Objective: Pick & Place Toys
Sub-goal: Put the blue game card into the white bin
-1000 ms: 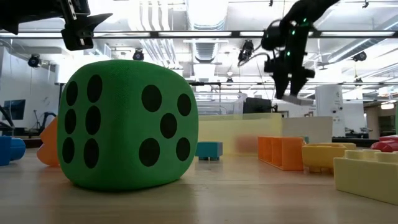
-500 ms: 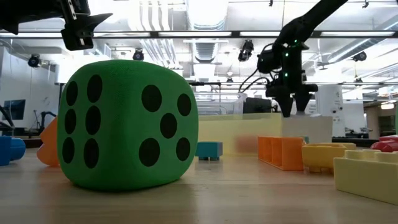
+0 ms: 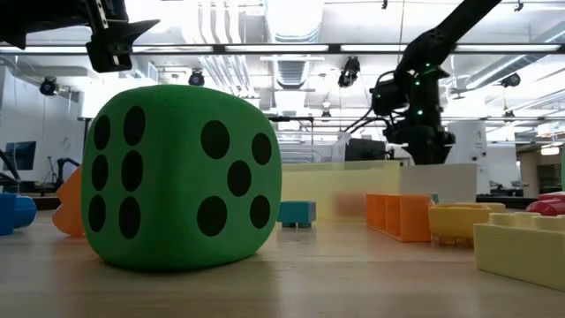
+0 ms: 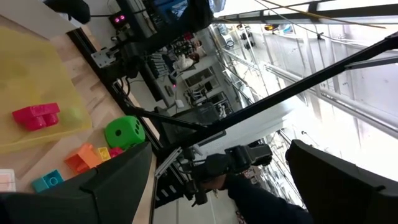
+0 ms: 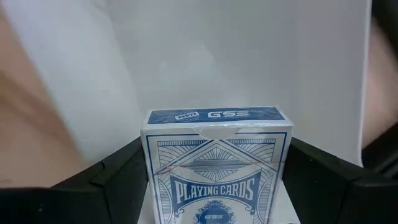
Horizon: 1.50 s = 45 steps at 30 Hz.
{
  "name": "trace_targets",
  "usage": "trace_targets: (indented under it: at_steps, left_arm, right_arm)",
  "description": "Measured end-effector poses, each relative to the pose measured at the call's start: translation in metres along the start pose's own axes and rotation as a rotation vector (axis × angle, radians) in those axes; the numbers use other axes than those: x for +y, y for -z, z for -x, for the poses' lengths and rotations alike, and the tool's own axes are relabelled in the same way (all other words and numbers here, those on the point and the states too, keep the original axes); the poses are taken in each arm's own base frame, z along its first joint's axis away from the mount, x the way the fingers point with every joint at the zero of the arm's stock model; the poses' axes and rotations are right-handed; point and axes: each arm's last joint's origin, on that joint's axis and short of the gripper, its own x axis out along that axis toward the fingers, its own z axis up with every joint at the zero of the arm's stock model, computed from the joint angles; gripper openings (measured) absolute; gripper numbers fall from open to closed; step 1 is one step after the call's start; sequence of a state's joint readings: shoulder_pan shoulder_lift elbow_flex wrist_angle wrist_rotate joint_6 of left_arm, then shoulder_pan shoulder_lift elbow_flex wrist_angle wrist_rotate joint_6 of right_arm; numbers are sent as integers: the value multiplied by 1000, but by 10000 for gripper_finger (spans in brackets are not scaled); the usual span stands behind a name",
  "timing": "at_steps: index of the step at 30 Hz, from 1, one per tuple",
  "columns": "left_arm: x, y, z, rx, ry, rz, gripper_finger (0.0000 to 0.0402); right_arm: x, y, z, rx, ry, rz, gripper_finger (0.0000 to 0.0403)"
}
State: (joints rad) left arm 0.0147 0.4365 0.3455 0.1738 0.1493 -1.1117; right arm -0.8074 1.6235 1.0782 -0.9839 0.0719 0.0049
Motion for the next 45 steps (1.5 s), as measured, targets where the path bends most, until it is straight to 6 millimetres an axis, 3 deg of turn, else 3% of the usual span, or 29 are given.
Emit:
trace_targets:
  at_steps: [7, 12, 28, 45]
  left_arm:
    - [0, 0, 0, 1, -2, -2, 370]
    - [0, 0, 0, 1, -2, -2, 370]
    - [0, 0, 0, 2, -3, -2, 370]
    - [1, 1, 0, 7, -12, 0, 370]
  right_arm:
    - [9, 24, -3, 2, -24, 29, 296]
    - [23, 30, -5, -35, -29, 117, 296]
    - [29, 24, -18, -27, -26, 93, 296]
    - [29, 23, -19, -46, -27, 99, 296]
